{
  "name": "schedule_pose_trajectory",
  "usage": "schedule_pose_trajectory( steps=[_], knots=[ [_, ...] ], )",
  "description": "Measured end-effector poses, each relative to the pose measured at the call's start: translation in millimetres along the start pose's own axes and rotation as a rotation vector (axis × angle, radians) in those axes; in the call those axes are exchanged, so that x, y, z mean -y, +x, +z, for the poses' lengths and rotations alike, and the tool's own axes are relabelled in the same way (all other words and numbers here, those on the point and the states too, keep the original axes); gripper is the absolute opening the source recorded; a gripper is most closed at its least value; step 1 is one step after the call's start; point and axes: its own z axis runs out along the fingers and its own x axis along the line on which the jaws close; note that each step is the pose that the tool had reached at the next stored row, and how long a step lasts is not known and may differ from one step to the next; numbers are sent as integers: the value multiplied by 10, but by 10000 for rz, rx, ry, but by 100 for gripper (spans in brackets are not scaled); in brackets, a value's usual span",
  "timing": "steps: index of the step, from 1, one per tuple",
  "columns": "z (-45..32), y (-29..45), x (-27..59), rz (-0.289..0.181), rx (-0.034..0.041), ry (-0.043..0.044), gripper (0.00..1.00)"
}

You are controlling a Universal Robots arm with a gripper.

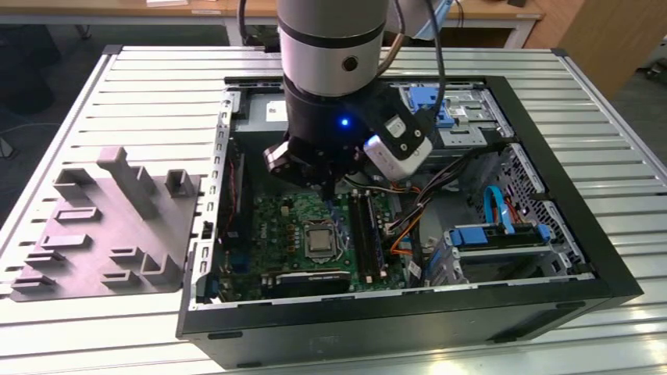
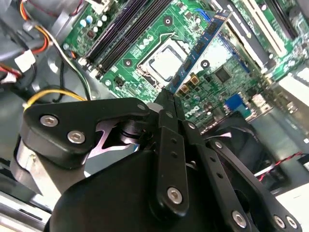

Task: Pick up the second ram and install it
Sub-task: 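Insert the second ram into the second slot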

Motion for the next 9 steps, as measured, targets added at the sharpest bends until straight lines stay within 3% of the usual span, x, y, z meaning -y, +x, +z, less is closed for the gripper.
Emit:
schedule_pose_trajectory(
  steps=[9],
  knots=[
    [19, 0, 1, 1633, 60, 43, 12]
  ],
)
